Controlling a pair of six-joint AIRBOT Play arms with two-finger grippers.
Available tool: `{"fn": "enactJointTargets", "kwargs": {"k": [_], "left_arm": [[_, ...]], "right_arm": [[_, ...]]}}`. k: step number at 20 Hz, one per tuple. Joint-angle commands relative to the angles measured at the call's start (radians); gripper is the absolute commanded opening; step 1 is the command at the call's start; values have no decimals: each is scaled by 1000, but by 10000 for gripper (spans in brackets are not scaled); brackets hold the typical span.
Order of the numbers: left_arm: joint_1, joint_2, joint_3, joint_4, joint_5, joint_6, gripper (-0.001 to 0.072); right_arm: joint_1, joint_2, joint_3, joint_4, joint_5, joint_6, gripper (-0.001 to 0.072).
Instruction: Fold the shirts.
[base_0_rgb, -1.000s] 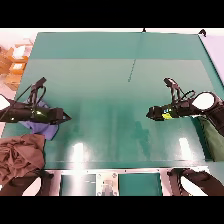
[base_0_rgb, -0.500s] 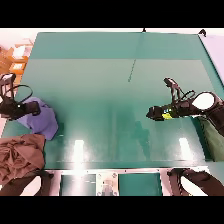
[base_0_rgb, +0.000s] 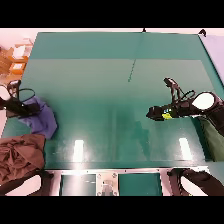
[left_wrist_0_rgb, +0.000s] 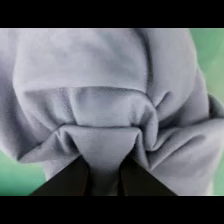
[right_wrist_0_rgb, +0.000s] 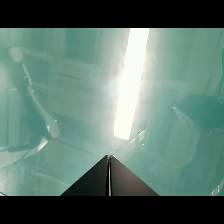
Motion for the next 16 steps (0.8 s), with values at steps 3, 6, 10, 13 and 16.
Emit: {"fn": "enactJointTargets", "kwargs": {"k": [3, 6, 10, 13, 16], "left_arm": [[-106, 27, 288, -84, -167, 63, 25], [-301, 78, 439, -213, -166, 54, 25], [-571, 64, 491, -329, -44, 27, 26], [-712, -32, 489, -330, 10, 6, 27], [-798, -178, 489, -360, 49, 6, 53]], "right_arm": [[0, 1, -1, 0, -11, 0, 20], [0, 1, -1, 1, -11, 0, 20], [-3, 1, 1, 0, -11, 0, 21], [-18, 1, 12, 1, -6, 0, 21], [-54, 1, 20, 0, 5, 0, 60]]}}
